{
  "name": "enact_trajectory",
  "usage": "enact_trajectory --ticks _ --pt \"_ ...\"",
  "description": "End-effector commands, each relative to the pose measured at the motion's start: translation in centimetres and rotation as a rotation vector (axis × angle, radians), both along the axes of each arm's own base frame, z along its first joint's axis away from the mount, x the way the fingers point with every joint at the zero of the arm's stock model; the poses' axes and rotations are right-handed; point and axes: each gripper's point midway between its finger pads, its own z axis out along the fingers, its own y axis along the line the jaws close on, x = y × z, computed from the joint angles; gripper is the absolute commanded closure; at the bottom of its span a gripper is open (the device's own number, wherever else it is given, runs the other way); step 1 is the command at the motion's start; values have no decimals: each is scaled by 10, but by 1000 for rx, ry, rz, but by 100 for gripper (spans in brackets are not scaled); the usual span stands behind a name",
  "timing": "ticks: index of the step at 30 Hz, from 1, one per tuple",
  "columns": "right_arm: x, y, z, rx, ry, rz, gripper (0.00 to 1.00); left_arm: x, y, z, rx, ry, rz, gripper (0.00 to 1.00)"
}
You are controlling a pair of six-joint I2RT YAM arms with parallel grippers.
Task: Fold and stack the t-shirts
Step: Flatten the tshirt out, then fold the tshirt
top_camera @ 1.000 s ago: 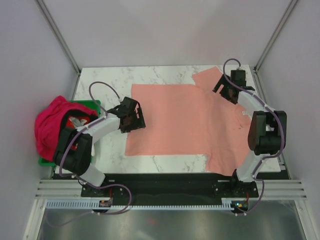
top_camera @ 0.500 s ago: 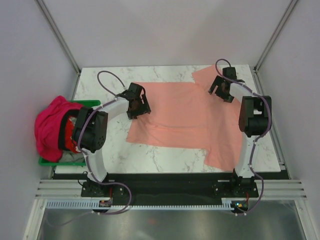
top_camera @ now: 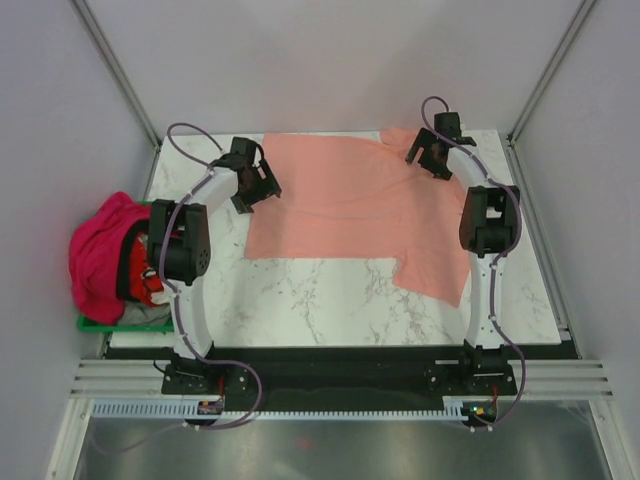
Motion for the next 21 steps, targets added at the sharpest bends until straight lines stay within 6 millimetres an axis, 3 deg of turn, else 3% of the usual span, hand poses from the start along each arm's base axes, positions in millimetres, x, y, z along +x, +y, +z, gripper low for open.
enact_trajectory --ticks 1,3,4,5,6,7,9,10,12,13,14,16,17,18,21 --pt "-26 -2 89 -40 -72 12 2 -14 -3 84 13 -119 -64 6" --pt "-40 -12 120 -84 -109 -23 2 -35 2 95 21 -125 -63 5" --pt "-61 -19 146 -101 -134 -51 2 -44 5 100 23 -128 -61 5" --pt "-73 -22 158 -116 -148 -47 2 -64 10 107 26 -140 -58 4" --pt "-87 -20 166 -117 -157 -34 2 -75 12 107 27 -135 -52 4" --pt "-118 -22 175 -117 -165 -37 2 -86 15 106 23 -133 -47 4" --pt "-155 -20 173 -66 -158 -76 2 -116 15 92 -7 -96 -49 4" --pt "-193 -22 161 -24 -136 -105 2 -125 15 86 -18 -85 -50 5" --pt "-235 -12 136 96 -58 -118 2 -152 7 73 -84 -72 -71 7" --pt "-269 -11 111 109 17 -129 2 -160 6 69 -102 -68 -72 8" --pt "-288 -12 98 107 66 -146 2 -177 6 54 -117 -37 -68 8" --pt "-340 -12 60 128 187 -205 2 -184 5 60 -141 -81 -66 8" --pt "-354 -10 51 147 206 -229 3 -193 5 52 -147 -64 -62 9" --pt "-380 -7 25 166 265 -253 4 -195 5 55 -155 -81 -63 9" --pt "-394 -6 21 221 200 -321 14 -202 5 49 -162 -76 -66 10"
